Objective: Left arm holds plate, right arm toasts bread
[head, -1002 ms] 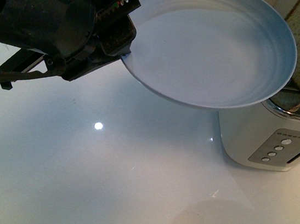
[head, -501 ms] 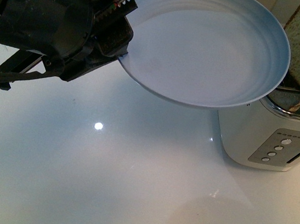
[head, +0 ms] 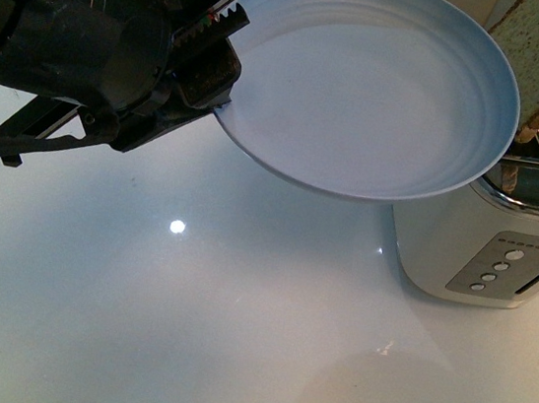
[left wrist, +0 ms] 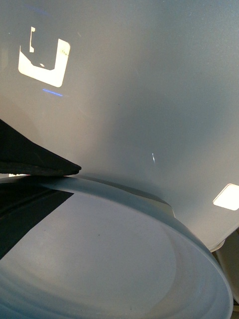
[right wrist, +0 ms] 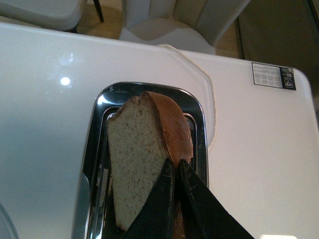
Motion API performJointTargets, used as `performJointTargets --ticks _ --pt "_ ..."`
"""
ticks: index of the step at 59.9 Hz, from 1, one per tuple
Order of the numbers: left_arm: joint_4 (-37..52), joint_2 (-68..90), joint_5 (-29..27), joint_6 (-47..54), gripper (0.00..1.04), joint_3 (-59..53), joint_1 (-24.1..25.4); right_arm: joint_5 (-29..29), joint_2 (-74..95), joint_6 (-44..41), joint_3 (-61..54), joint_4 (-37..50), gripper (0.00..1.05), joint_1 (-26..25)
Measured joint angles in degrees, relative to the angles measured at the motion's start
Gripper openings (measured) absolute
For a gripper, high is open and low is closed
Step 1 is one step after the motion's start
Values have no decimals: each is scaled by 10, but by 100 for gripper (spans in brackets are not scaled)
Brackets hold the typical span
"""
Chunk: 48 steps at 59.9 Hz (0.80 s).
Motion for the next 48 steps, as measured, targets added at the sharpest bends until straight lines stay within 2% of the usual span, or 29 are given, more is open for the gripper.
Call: performJointTargets --ticks 31,48 --pt "0 0 2 0 3 0 -1 17 0 -1 -32 2 2 -4" --pt "0 0 2 0 3 0 -1 -6 6 5 -39 13 2 11"
